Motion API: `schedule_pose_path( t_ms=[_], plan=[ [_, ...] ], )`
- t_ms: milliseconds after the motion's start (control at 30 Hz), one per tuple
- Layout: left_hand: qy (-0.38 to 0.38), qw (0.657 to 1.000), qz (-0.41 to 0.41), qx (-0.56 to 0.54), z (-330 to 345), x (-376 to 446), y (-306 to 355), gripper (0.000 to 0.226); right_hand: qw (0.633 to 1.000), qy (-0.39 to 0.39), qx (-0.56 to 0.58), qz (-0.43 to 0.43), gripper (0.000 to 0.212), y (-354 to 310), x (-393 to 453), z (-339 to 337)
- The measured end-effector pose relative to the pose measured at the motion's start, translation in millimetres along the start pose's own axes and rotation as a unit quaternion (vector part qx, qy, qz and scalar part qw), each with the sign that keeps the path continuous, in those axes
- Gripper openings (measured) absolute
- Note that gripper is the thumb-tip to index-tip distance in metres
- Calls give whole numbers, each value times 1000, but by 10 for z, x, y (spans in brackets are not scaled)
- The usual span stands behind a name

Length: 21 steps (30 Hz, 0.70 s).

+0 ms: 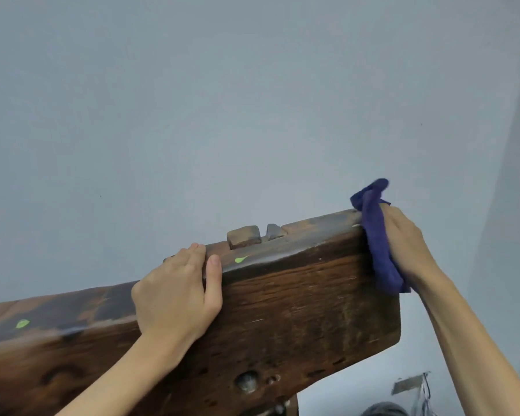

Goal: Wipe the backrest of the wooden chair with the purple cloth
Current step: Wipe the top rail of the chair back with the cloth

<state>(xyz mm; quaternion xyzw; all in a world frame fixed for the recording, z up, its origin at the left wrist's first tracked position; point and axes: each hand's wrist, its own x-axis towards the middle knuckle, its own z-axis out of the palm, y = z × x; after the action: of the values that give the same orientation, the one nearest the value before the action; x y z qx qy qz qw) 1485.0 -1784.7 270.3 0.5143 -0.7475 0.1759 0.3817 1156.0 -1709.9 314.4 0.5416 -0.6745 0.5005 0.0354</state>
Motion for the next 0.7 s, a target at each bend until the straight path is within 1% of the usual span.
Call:
schedule_pose_path(
  t_ms=[33, 67, 100, 167, 200, 233, 267, 367, 433, 500, 600, 633, 667, 700],
  plan=[
    [3, 1000, 8, -5, 14, 17, -6, 47, 998, -36, -54, -12, 38, -77, 127, -29],
    [-10, 1000, -1, 0, 34, -3, -57, 47, 989, -94, -113, -4, 39, -117, 282, 36],
    [-8, 1000, -3, -4, 36, -1, -47, 47, 976, -145, -157, 27, 40, -172, 430, 19],
    [-3, 1000, 6, -10, 15, 13, -5, 48, 947, -253, -173, 91, 42, -259, 729, -4],
    [-5, 1000, 5, -8, 14, 20, -2, 49, 934, -287, -183, 105, 42, -314, 833, 27],
    [-1, 1000, 6, -8, 22, 26, -3, 50, 920, -314, -216, 95, 41, -346, 886, 79],
    [6, 1000, 6, -7, 26, 33, -13, 50, 908, -323, -253, 87, 42, -365, 949, 147],
    [13, 1000, -3, 2, 23, 26, -31, 46, 883, -308, -342, 89, 51, -563, 938, 343],
    [16, 1000, 3, 0, -24, 0, -22, 46, 880, -320, -347, 53, 53, -720, 818, 475],
    [18, 1000, 16, -7, -77, -25, -22, 46, 882, -326, -340, -27, 53, -863, 552, 597],
    [10, 999, 37, -26, -116, -51, -70, 47, 896, -282, -306, -158, 57, -868, 108, 579],
    [11, 998, 45, -30, -120, -54, -88, 47, 901, -278, -286, -174, 58, -831, 61, 521],
    [9, 998, 51, -32, -116, -51, -107, 48, 903, -281, -280, -165, 58, -795, 129, 472],
    [9, 998, 54, -34, -110, -44, -118, 48, 904, -281, -293, -132, 55, -753, 267, 440]
  ],
)
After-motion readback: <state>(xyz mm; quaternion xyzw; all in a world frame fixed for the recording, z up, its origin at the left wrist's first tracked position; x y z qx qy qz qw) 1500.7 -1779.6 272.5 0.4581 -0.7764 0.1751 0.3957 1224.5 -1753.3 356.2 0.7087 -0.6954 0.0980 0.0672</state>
